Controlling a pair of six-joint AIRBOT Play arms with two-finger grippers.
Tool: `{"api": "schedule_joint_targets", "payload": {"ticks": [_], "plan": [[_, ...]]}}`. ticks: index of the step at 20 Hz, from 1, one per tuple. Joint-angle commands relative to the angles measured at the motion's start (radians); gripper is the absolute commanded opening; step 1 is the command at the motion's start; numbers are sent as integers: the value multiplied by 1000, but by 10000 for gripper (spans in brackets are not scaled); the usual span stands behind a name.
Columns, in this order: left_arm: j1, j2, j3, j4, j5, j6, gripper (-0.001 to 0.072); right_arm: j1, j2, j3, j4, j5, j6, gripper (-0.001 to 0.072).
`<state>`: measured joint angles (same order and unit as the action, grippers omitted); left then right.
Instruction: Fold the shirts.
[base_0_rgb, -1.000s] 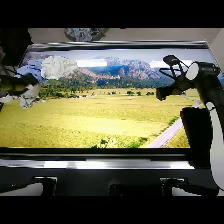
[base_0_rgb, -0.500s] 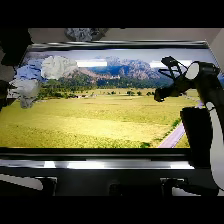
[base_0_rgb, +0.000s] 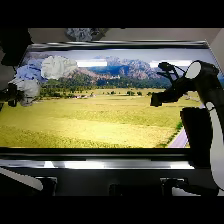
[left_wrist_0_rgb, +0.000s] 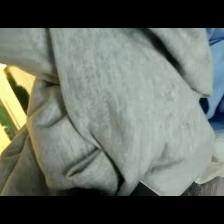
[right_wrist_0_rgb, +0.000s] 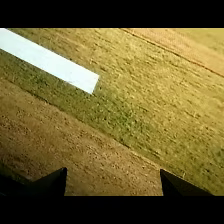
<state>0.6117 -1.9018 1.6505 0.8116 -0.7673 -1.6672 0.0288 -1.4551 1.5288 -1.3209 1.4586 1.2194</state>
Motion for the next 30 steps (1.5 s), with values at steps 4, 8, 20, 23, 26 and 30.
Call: {"api": "schedule_joint_targets", "payload": {"ticks": [4,8,20,23,26,30], "plan": [[-47,336,2,-78,-64,320,37,-1,28,0,-55,40,-31,662],[-143,682,0,-76,-200,388,38,-1,150,1,-142,63,-30,650],[-1016,980,-636,-75,-241,452,39,-1,482,1,-265,191,-34,653],[-1178,938,-899,-80,-136,455,39,-1,481,0,-266,180,-34,653],[-1225,867,-972,-82,-134,451,215,-1,462,0,-266,160,-34,653],[-1017,906,-831,-82,-186,396,720,-1,386,0,-228,203,-34,652]]}}
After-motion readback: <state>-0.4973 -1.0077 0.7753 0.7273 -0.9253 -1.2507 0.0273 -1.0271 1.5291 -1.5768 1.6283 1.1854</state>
